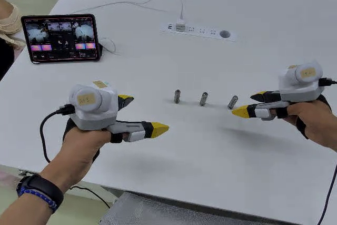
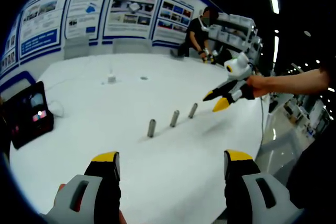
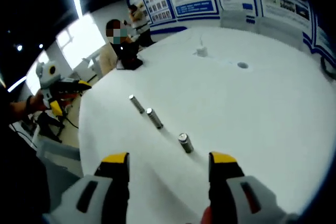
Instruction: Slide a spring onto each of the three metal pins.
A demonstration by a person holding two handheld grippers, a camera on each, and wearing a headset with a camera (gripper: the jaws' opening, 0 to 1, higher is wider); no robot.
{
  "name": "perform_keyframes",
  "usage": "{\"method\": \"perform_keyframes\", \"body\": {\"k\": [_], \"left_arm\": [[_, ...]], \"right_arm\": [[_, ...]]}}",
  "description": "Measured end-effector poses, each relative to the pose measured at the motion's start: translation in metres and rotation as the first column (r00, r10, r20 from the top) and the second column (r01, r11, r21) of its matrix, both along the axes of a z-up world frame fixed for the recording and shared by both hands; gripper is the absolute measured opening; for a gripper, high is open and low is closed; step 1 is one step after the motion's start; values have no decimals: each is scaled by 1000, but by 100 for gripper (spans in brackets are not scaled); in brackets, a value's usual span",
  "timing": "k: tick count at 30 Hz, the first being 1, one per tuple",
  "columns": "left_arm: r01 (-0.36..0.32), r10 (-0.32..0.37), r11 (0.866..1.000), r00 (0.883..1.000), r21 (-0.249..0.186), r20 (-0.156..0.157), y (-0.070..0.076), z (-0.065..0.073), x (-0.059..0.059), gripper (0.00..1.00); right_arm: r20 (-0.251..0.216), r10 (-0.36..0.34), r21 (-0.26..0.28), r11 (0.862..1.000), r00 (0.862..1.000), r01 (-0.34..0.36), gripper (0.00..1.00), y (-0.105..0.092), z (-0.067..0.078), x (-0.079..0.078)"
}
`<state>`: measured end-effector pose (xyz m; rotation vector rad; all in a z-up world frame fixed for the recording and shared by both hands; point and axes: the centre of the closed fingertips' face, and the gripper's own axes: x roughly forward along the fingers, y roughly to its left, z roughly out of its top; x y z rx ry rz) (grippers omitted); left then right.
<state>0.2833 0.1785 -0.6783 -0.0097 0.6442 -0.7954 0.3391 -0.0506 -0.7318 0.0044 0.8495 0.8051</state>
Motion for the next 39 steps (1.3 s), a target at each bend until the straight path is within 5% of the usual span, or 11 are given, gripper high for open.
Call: {"method": "perform_keyframes", "body": {"k": [7, 18, 39], "left_arm": [[-3, 3, 1000, 1000, -10, -2, -1, 2, 2, 83], [8, -8, 1000, 1000, -9, -5, -4, 2, 6, 83], [5, -5, 1000, 1000, -27, 5, -5, 4, 26, 86]], "right_arm": [[6, -127, 113, 986, 992, 126, 63, -12, 11, -1], [38, -150, 92, 985, 988, 146, 68, -23, 14, -17], [88, -162, 101, 983, 983, 153, 78, -11, 26, -51]]}}
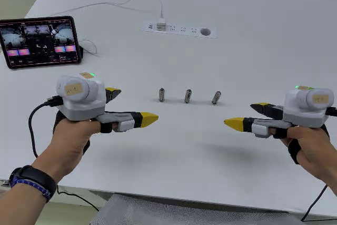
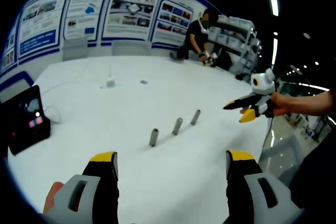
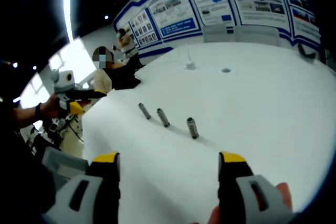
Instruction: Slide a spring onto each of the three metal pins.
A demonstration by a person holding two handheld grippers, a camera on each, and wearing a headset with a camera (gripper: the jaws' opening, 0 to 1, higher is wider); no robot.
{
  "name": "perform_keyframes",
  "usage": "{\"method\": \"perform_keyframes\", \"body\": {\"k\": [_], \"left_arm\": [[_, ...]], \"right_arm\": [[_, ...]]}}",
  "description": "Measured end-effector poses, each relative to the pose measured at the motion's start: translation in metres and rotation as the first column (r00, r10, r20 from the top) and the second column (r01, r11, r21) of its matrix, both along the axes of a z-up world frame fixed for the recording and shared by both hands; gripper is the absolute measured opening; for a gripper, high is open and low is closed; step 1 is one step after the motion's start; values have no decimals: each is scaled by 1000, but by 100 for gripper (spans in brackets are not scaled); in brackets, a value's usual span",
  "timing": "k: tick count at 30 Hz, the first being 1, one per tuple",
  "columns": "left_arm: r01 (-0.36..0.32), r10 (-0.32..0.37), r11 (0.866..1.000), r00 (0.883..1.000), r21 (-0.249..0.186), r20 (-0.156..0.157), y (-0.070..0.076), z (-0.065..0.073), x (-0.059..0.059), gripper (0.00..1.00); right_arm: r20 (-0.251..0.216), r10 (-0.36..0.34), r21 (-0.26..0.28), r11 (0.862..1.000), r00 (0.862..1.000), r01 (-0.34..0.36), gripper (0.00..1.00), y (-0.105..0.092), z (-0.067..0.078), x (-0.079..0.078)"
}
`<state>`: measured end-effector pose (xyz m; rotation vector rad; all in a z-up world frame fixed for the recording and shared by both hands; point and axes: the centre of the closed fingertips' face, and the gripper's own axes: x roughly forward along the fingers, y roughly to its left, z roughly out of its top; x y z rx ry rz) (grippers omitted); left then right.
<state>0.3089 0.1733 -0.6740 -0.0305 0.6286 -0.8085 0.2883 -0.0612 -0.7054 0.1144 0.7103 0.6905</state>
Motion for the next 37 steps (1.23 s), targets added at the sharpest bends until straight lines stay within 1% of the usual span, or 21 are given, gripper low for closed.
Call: {"method": "perform_keyframes", "body": {"k": [2, 7, 10, 12, 15, 16, 17, 18, 19, 20, 22, 23, 24, 26, 27, 28, 29, 34, 37], "left_arm": [[-1, 1, 1000, 1000, 0, 2, 0, 0, 1, 86], [-3, 3, 1000, 1000, -1, -9, 1, -2, 4, 86], [-12, 12, 1000, 1000, 5, 5, 3, -3, 8, 85], [-16, 16, 1000, 1000, 7, 4, 4, -4, 9, 85], [-4, 4, 1000, 1000, -4, 2, 1, -3, 10, 86], [3, -3, 1000, 1000, -5, 8, 0, -3, 10, 87], [13, -13, 1000, 1000, 0, 11, -1, -3, 9, 87], [27, -27, 1000, 1000, 9, 6, -2, -5, 8, 87], [34, -34, 999, 999, 9, 1, -3, -6, 7, 88], [45, -45, 999, 999, 7, 4, -5, -6, 6, 88], [63, -63, 998, 998, 22, 8, -6, -8, 3, 87], [77, -77, 997, 997, 22, 4, -7, -8, 1, 85], [82, -82, 996, 997, 23, -8, -7, -10, -1, 84], [84, -84, 996, 996, 29, 3, -7, -12, -1, 85], [85, -85, 996, 996, 25, 1, -7, -11, -2, 85], [80, -79, 997, 997, 18, -8, -7, -12, -2, 86], [76, -76, 997, 997, 17, -10, -7, -12, -2, 87], [76, -76, 997, 997, 20, -10, -5, -13, -3, 90], [73, -73, 997, 997, 18, -11, -4, -12, -4, 90]], "right_arm": [[2, 4, 0, 1000, 1000, -4, 80, 2, 0, -3], [2, 4, 7, 1000, 1000, -4, 82, 5, 1, -11], [2, 0, 16, 1000, 1000, 0, 83, 8, 3, -14], [1, 2, 15, 1000, 1000, -2, 84, 9, 3, -15], [-1, 2, 13, 1000, 1000, -2, 85, 8, 1, -16], [-3, 0, 13, 1000, 1000, 0, 85, 7, 1, -16], [-4, 0, 14, 1000, 1000, 0, 85, 7, 1, -17], [-6, -2, 15, 1000, 1000, 2, 85, 7, 0, -17], [-7, -4, 14, 1000, 1000, 4, 85, 6, 0, -18], [-8, -5, 15, 1000, 1000, 6, 85, 5, -1, -18], [-10, -6, 16, 1000, 1000, 7, 85, 4, -1, -18], [-9, -7, 15, 1000, 1000, 8, 85, 3, -2, -18], [-9, -7, 15, 1000, 1000, 8, 85, 3, -2, -18], [-7, -10, 14, 1000, 1000, 10, 86, 3, -1, -18], [-7, -10, 16, 1000, 1000, 10, 86, 3, -1, -18], [-8, -11, 17, 1000, 1000, 11, 86, 3, -1, -18], [-7, -12, 16, 1000, 1000, 12, 86, 2, -2, -18], [-8, -10, 14, 1000, 1000, 10, 87, 2, -3, -18], [-7, -10, 18, 1000, 1000, 10, 87, 3, -2, -19]]}}
